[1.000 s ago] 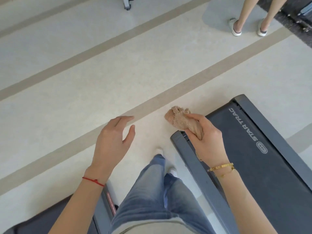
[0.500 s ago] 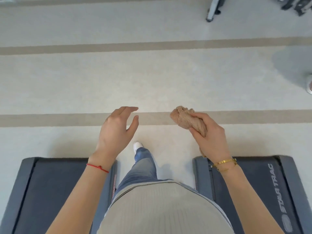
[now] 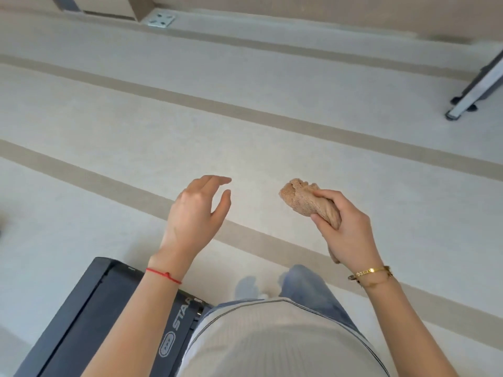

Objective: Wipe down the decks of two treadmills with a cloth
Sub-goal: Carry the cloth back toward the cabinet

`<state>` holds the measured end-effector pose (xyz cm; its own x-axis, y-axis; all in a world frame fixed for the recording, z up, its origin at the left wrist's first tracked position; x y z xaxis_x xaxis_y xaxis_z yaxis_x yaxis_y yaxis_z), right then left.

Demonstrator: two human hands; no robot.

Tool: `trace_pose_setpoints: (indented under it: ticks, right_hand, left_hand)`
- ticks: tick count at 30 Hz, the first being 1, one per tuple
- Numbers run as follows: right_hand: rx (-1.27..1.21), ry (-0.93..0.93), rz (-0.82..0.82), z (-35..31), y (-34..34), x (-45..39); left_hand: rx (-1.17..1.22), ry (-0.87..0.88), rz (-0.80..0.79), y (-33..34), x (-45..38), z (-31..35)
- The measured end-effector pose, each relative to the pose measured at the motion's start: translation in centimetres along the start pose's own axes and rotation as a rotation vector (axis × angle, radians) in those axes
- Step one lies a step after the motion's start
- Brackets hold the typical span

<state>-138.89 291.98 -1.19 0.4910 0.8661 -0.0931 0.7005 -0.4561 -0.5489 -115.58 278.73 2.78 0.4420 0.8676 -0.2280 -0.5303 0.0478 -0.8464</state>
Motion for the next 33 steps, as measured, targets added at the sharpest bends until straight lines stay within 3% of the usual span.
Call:
trace_pose_setpoints:
  ticks: [11,19,33]
  right_hand:
    - [-0.004,-0.065,-0.147,-0.2,8.2,-22.8]
    - [0.036,-0.233,-0.275,-4.4,13.9,-43.5]
    - [0.006,-0.34,-0.44,-13.8,34.7,-69.6]
  left_hand:
    - [-0.031,-0.183,0.069,2.7,-17.5,-9.0]
    - [-0.038,-0.308,0.205,1.7,-33.0,-13.8]
    - [-0.038,-0.485,0.307,-1.3,-54.6,-33.5]
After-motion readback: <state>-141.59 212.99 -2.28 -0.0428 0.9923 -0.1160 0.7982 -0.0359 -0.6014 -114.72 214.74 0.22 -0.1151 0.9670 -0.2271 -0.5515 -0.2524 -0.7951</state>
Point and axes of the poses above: each hand's wrist, its own x-axis away from the middle knuckle, its own y-axis out of the palm, z = x × y, the point moved 10 cm from there along -x, towards the middle knuckle, and after that the axes turned 3 degrees about z, right-handed, at the moved point
